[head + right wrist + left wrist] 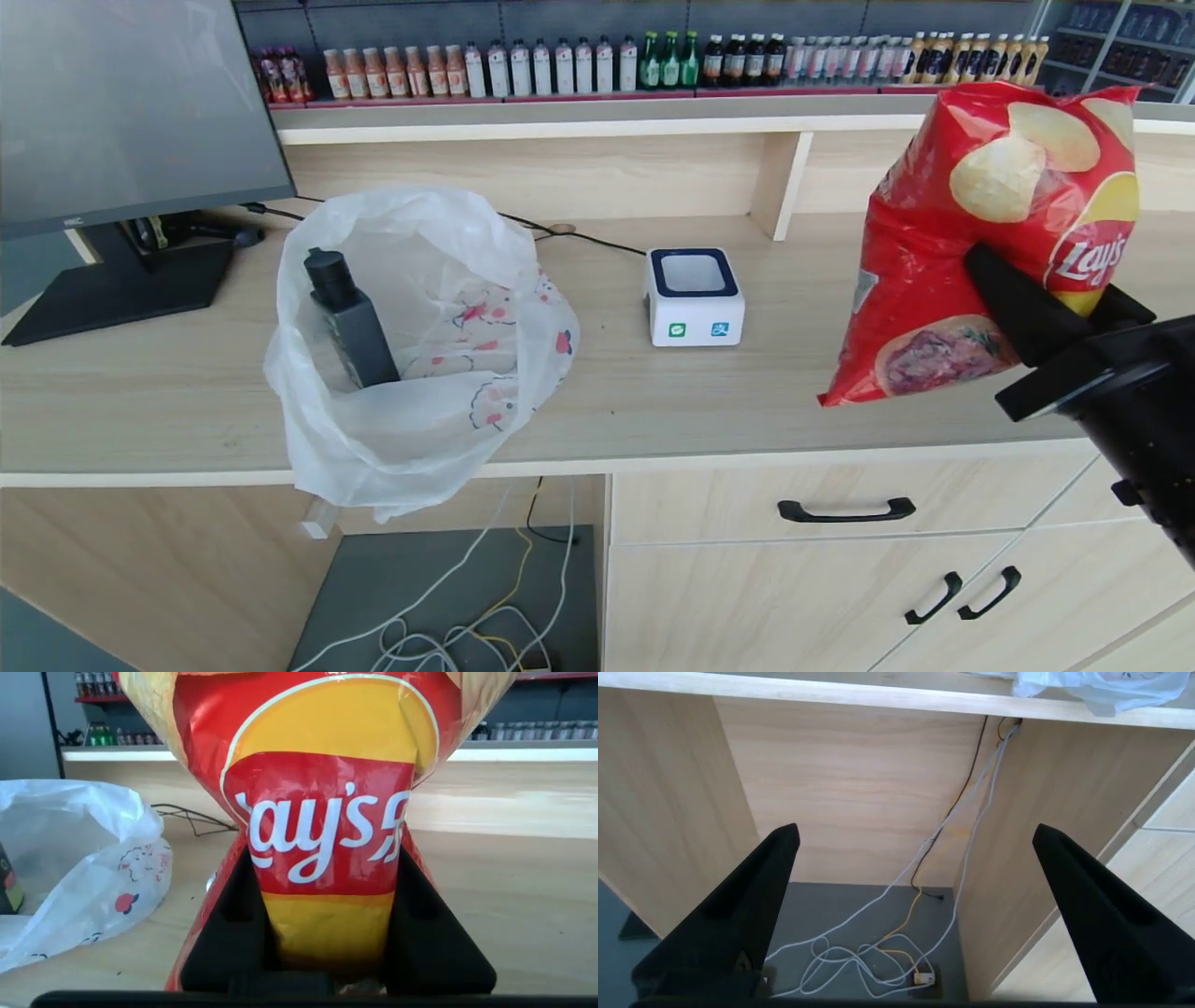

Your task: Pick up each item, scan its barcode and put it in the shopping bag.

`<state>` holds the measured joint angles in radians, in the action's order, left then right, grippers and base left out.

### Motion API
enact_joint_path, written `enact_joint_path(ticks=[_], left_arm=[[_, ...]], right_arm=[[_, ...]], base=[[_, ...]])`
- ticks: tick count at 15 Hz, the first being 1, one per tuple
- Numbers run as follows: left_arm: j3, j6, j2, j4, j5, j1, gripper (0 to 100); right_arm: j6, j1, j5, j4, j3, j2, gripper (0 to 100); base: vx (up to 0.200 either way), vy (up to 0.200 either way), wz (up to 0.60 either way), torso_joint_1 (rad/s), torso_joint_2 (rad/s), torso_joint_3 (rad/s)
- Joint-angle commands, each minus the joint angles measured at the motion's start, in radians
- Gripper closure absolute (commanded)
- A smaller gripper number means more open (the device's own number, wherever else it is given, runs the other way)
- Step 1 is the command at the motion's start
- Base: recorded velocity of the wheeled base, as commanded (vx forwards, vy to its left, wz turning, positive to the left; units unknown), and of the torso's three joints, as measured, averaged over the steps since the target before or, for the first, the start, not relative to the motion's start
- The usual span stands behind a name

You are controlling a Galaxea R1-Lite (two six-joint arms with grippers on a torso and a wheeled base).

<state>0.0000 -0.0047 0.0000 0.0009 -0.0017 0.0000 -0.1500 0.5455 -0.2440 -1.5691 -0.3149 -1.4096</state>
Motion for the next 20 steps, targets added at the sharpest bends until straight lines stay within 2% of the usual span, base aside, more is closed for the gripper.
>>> enact_joint_path(ticks=[1, 10, 12, 14, 15, 19, 20], left_arm=[[0.000, 0.002, 0.000, 0.001, 0.000, 0.000, 0], [0.000, 0.005, 0.000, -0.001, 0.000, 0.000, 0], [0.000, 0.005, 0.000, -0.001, 0.000, 0.000, 0], [0.000, 0.005, 0.000, -0.001, 0.000, 0.000, 0], [0.000, 0.005, 0.000, -0.001, 0.000, 0.000, 0], [0.000, 0.005, 0.000, -0.001, 0.000, 0.000, 0], [0.000, 0.005, 0.000, -0.001, 0.000, -0.002, 0]], right_arm=[[0.000, 0.001, 0.000, -0.002, 0.013, -0.003, 100], [0.000, 0.025, 0.000, -0.002, 0.020, -0.009, 100], [-0.002, 0.071, -0.043, -0.002, 0.027, -0.020, 100], [-0.003, 0.097, -0.057, 0.012, -0.059, -0.063, 100], [-0.003, 0.096, -0.060, 0.064, -0.110, -0.066, 100], [-0.026, 0.094, -0.067, 0.488, -0.377, -0.045, 100], [-0.040, 0.093, -0.069, 0.531, -0.415, -0.049, 100]], base=[[0.000, 0.200, 0.00, -0.002, 0.00, 0.002], [0.000, 0.000, 0.00, 0.000, 0.00, 0.000], [0.000, 0.000, 0.00, 0.000, 0.00, 0.000], [0.000, 0.000, 0.00, 0.000, 0.00, 0.000], [0.000, 0.000, 0.00, 0.000, 0.00, 0.000], [0.000, 0.000, 0.00, 0.000, 0.00, 0.000], [0.000, 0.000, 0.00, 0.000, 0.00, 0.000]])
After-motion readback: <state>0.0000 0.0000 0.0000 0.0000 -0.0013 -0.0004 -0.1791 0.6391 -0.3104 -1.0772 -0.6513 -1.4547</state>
